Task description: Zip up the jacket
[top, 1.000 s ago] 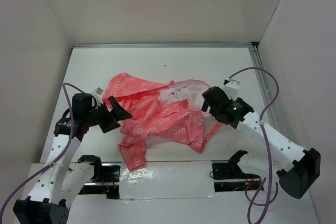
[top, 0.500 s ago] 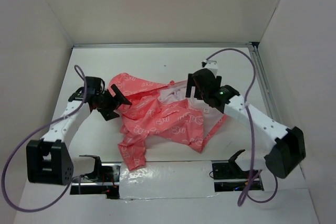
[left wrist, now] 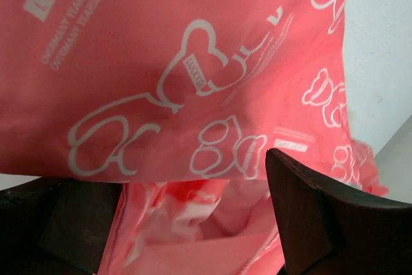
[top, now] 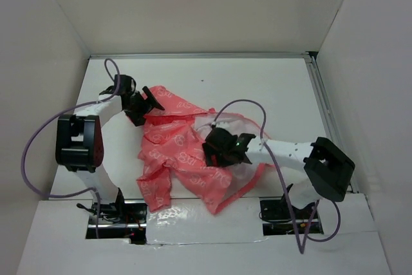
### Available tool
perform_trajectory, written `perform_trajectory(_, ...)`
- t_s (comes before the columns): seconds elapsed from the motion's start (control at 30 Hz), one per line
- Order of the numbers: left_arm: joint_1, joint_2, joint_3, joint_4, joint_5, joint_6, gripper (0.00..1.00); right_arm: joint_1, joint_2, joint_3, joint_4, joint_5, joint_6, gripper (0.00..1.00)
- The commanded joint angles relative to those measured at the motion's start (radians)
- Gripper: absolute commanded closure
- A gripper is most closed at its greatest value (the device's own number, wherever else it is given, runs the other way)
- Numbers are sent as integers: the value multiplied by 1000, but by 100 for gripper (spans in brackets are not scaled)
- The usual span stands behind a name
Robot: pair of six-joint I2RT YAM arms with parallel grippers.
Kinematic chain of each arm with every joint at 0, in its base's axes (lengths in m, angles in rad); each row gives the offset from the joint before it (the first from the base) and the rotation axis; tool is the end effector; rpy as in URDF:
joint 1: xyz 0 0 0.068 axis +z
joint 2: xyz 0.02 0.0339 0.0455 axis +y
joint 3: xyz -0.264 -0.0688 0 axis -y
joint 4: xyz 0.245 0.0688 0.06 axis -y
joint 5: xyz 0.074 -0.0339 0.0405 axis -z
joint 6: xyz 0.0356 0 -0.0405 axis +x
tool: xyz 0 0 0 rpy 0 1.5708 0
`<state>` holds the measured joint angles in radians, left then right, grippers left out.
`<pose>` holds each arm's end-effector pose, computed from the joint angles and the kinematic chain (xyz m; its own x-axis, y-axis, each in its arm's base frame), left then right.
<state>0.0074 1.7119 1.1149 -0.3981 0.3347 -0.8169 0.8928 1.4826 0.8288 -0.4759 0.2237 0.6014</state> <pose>0.3521 -0.0091 0.1965 -0.6994 -0.6938 -0.1718 -0.4939 0.6429 -0.5855 0.1781 0.2085 0.1768 -0.8638 -0.1929 -0.4655 -0.2563 0.9636 0.0761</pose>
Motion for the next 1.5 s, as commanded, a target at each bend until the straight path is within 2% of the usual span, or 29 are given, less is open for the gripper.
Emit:
perform_trajectory(0.0, -55, 72, 88, 79, 29, 65, 1, 185, -91, -19, -20, -84, 41, 1)
perform_trajectory(0.1, -64, 124, 172, 105, 69, 120, 1, 354, -142, 13, -55, -77, 8, 1)
perform_trajectory(0.13, -67, 133, 218, 96, 70, 143, 1, 383, -157, 30, -75, 16, 6, 0)
perform_trajectory(0.2, -73, 131, 249, 67, 38, 163, 1, 403, -214, 87, -122, 103, -12, 0)
perform_trajectory(0.27, -76, 94, 252, 44, -18, 176, 1, 348, -255, 121, -122, 120, -37, 0)
perform_trajectory(0.33, -70, 39, 197, 30, -52, 173, 1, 220, -324, 147, -87, 103, -80, 0)
perform_trajectory(0.37, -64, 23, 172, 30, -54, 177, 1, 168, -355, 154, -45, 73, -98, 0)
perform_trajectory(0.4, -54, 9, 127, 30, -42, 183, 1, 64, -363, 168, -27, 63, -101, 0)
perform_trajectory(0.47, -46, -20, 80, 27, -11, 212, 1, -26, -354, 185, 28, 30, -127, 0)
perform_trajectory(0.5, -40, -24, 39, 22, 45, 231, 1, -101, -335, 214, 36, 19, -137, 0)
perform_trajectory(0.6, -41, -73, -62, 33, 124, 254, 1, -193, -205, 313, 36, -32, -198, 0)
perform_trajectory(0.73, -35, -197, -173, 54, 112, 236, 1, -317, 17, 472, -29, -105, -245, 0)
perform_trajectory(0.83, -30, -256, -211, 35, 95, 232, 1, -344, 174, 562, -26, -185, -255, 0)
perform_trajectory(0.97, -24, -290, -282, 134, 156, 248, 1, -353, 387, 692, -30, -270, -270, 1)
perform_trajectory(1.03, -27, -246, -276, 162, 182, 256, 1, -342, 476, 745, -26, -328, -287, 1)
perform_trajectory(1.13, -27, -118, -180, 142, 156, 239, 1, -305, 557, 788, -30, -359, -308, 1)
perform_trajectory(1.2, -26, -30, -132, 119, 152, 236, 6, -290, 574, 791, -26, -380, -322, 1)
perform_trajectory(1.23, -26, -8, -97, 114, 161, 234, 16, -284, 576, 774, -14, -408, -327, 1)
perform_trajectory(1.27, -26, 18, -87, 125, 167, 236, 22, -275, 579, 765, -7, -426, -333, 4)
perform_trajectory(1.3, -26, 26, -81, 131, 176, 233, 37, -270, 588, 760, -1, -441, -336, 7)
perform_trajectory(1.37, -27, 38, -63, 148, 204, 243, 58, -273, 604, 759, -7, -468, -333, 49)
perform_trajectory(1.4, -27, 38, -41, 143, 205, 245, 86, -275, 604, 767, -10, -481, -336, 79)
perform_trajectory(1.43, -29, 37, -30, 139, 201, 251, 100, -278, 601, 771, -15, -512, -338, 95)
perform_trajectory(1.47, -27, 28, -17, 119, 192, 255, 100, -281, 570, 770, -20, -523, -339, 100)
